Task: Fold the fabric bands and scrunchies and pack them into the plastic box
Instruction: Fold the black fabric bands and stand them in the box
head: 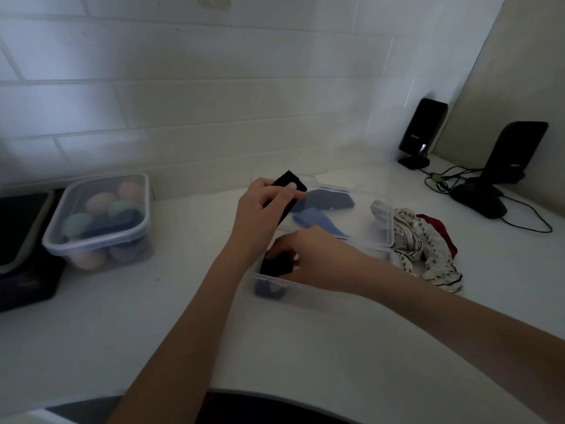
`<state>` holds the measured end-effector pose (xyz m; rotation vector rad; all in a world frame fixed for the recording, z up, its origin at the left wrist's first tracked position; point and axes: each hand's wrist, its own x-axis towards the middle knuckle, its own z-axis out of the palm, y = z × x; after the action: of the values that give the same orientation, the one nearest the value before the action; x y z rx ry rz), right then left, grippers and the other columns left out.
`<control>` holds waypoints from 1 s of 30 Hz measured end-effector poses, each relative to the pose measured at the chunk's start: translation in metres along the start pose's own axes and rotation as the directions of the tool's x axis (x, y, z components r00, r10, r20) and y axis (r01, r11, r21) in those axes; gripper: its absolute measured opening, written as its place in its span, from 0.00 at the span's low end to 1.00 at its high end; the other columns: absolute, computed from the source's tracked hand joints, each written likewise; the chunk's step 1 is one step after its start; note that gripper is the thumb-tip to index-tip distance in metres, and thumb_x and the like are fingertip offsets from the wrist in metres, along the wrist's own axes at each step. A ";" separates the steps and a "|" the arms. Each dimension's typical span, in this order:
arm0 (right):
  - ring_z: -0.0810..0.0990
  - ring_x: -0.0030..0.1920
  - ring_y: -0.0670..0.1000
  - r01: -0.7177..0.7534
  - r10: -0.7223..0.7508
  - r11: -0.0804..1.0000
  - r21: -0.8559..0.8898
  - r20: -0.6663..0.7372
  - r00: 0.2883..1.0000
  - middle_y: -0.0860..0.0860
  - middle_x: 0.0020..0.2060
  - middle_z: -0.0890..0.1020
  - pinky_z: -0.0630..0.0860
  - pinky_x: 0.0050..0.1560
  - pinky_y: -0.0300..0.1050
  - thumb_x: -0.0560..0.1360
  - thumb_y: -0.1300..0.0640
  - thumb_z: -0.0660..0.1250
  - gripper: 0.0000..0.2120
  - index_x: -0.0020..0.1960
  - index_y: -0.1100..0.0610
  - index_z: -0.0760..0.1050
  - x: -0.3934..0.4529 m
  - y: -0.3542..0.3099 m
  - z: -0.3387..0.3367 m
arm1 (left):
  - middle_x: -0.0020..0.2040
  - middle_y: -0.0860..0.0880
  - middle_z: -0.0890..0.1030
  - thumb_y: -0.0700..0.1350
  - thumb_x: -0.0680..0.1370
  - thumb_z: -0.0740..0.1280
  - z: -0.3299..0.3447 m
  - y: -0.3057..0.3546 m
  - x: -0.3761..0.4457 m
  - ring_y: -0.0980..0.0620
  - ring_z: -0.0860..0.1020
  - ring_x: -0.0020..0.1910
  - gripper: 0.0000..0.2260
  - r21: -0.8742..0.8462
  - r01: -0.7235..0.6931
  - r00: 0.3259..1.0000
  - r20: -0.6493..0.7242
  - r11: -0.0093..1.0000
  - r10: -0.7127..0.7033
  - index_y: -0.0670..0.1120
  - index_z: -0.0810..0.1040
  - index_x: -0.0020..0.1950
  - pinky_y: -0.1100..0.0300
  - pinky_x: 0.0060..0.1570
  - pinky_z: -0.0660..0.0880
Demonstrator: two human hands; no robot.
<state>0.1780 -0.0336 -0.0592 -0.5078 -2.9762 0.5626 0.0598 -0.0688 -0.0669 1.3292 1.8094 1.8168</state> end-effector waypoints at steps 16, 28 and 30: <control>0.80 0.44 0.52 -0.123 0.123 0.975 -0.187 -0.010 0.992 0.49 0.44 0.83 0.79 0.47 0.51 0.73 0.40 0.62 0.17 0.52 0.49 0.81 -0.004 -0.004 -0.004 | 0.42 0.52 0.72 0.46 0.78 0.64 0.002 0.001 -0.002 0.57 0.73 0.42 0.10 0.036 -0.031 0.999 0.023 0.999 0.031 0.46 0.84 0.48 0.74 0.41 0.66; 0.72 0.27 0.36 -0.118 0.124 0.982 0.149 -0.031 0.992 0.41 0.25 0.73 0.66 0.31 0.28 0.70 0.45 0.70 0.23 0.63 0.50 0.75 -0.011 0.007 -0.020 | 0.42 0.53 0.72 0.47 0.78 0.64 -0.001 0.002 -0.003 0.60 0.73 0.41 0.09 0.054 -0.036 0.999 0.033 0.998 0.034 0.47 0.84 0.48 0.74 0.41 0.67; 0.72 0.29 0.36 -0.121 0.131 0.985 0.122 -0.086 0.988 0.41 0.31 0.68 0.67 0.32 0.28 0.69 0.43 0.70 0.24 0.63 0.49 0.76 -0.015 0.012 -0.024 | 0.42 0.53 0.72 0.47 0.78 0.64 0.000 0.003 -0.003 0.61 0.72 0.40 0.10 0.058 -0.038 0.999 0.035 0.998 0.036 0.47 0.84 0.48 0.74 0.41 0.67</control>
<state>0.1985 -0.0202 -0.0415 -0.6953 -2.8174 0.6981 0.0621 -0.0715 -0.0656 1.4154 1.8459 1.7611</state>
